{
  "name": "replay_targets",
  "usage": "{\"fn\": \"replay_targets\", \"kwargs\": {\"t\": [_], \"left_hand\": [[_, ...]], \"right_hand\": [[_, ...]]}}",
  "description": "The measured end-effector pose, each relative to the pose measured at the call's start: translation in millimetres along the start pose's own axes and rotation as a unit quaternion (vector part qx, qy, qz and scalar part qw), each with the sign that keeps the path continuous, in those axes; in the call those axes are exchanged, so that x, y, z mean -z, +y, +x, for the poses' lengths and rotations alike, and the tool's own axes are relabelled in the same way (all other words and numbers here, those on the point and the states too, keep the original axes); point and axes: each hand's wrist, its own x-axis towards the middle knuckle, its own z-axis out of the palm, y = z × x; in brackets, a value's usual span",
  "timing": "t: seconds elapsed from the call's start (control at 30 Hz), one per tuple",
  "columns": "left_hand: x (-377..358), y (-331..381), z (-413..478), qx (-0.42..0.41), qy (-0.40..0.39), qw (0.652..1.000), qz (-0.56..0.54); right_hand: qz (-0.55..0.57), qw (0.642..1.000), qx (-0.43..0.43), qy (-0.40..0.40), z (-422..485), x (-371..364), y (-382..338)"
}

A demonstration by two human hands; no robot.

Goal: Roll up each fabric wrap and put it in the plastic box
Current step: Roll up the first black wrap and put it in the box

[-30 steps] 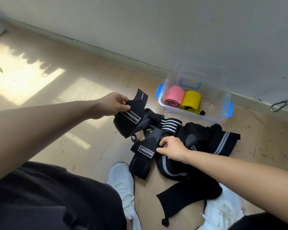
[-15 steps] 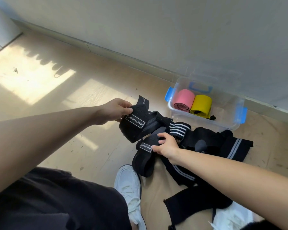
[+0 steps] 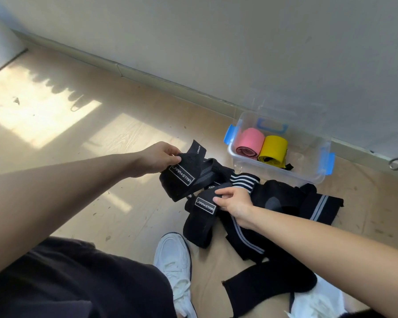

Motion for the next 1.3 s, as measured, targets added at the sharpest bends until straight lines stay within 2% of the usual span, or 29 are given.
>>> {"fn": "replay_targets", "kwargs": {"t": [0.07, 0.1, 0.17, 0.23, 0.33, 0.43, 0.6, 0.73, 0.87, 0.97, 1.13, 1.3], "left_hand": [[0, 5, 2, -0.005, 0.005, 1.0, 0.013], [-1, 9, 2, -0.01, 0.008, 1.0, 0.019], [-1, 18, 3, -0.022, 0.011, 0.999, 0.032], [-3, 28, 5, -0.034, 0.004, 0.998, 0.043], [-10, 46, 6, -0.065, -0.008, 0.996, 0.063], [-20, 67, 5, -0.105, -0.005, 0.989, 0.101], [-35, 91, -5, -0.146, -0.027, 0.983, 0.111], [-51, 103, -13, -0.178, -0.03, 0.978, 0.101], [-71, 120, -30, -0.197, -0.074, 0.977, 0.045], [-79, 131, -41, -0.185, -0.092, 0.976, 0.068], [-78, 132, -48, -0.152, -0.111, 0.978, 0.09], [-68, 129, -50, -0.186, -0.138, 0.969, 0.086]], "right_hand": [[0.044, 0.999, -0.022, -0.011, -7, 16, -13], [0.044, 0.997, -0.035, -0.044, -13, 27, -21], [0.014, 0.989, -0.061, -0.134, -25, 53, -38], [-0.033, 0.981, -0.072, -0.179, -39, 79, -57], [-0.126, 0.977, -0.027, -0.167, -65, 110, -84], [-0.269, 0.947, 0.06, -0.165, -90, 142, -107], [-0.377, 0.905, 0.105, -0.166, -133, 177, -138], [-0.417, 0.876, 0.178, -0.163, -166, 173, -165], [-0.421, 0.859, 0.252, -0.143, -187, 159, -176], [-0.421, 0.85, 0.292, -0.12, -189, 150, -174], [-0.455, 0.822, 0.331, -0.084, -189, 139, -169], [-0.507, 0.786, 0.34, -0.094, -181, 129, -168]]}}
